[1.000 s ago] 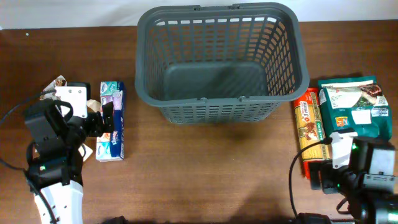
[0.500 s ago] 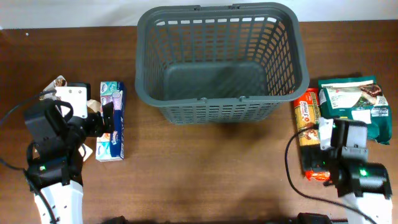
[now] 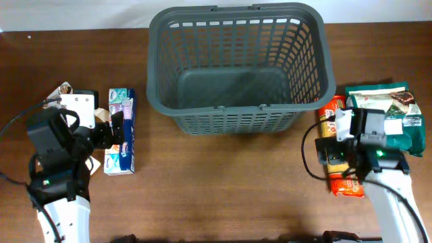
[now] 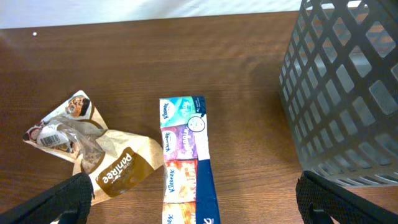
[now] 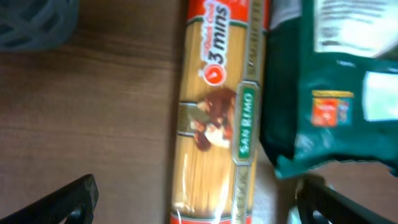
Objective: Pack container
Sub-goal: 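Lower the right gripper and grasp the 3 mins spaghetti pack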
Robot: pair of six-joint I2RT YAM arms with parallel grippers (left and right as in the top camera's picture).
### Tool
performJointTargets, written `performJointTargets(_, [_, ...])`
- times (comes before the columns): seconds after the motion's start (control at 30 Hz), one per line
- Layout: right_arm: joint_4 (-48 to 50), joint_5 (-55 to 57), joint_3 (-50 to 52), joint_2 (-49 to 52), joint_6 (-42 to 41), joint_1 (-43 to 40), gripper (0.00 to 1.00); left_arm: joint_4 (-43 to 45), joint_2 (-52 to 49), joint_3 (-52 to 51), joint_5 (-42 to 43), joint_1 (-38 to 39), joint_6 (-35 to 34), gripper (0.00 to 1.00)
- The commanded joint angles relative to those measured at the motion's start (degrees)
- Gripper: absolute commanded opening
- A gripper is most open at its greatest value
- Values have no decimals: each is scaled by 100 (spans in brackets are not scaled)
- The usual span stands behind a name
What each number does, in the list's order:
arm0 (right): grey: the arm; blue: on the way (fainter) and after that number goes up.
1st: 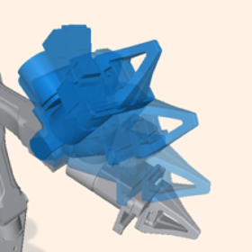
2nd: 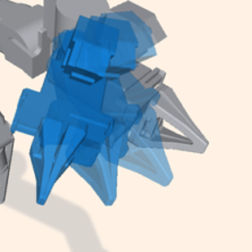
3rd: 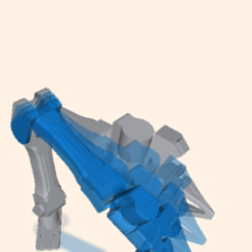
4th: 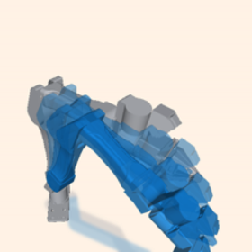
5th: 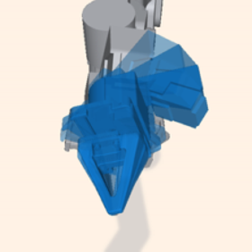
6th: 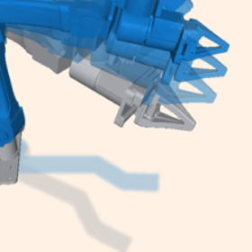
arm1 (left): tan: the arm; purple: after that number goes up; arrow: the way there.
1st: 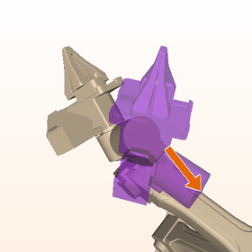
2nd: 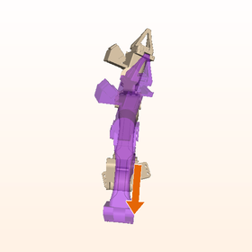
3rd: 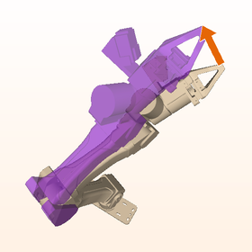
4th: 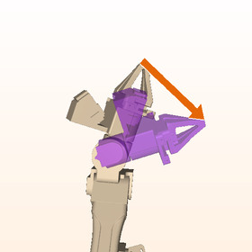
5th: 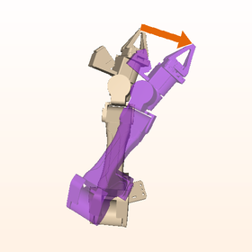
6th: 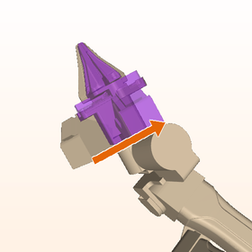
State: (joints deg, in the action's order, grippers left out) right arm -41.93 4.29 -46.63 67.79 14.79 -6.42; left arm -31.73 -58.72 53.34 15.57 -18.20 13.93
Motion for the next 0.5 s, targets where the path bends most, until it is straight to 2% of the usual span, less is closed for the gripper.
performJointTargets(0.0, [129,-461,50,365,-52,35,99,-31,-20,0,-57,-35,-15,99])
performJointTargets(0.27, [378,-546,52,898,-50,-72,99,-46,-20,0,-59,-35,-13,99])
performJointTargets(0.47, [498,-730,74,951,-50,-686,99,-46,-20,0,-59,-35,-13,99])
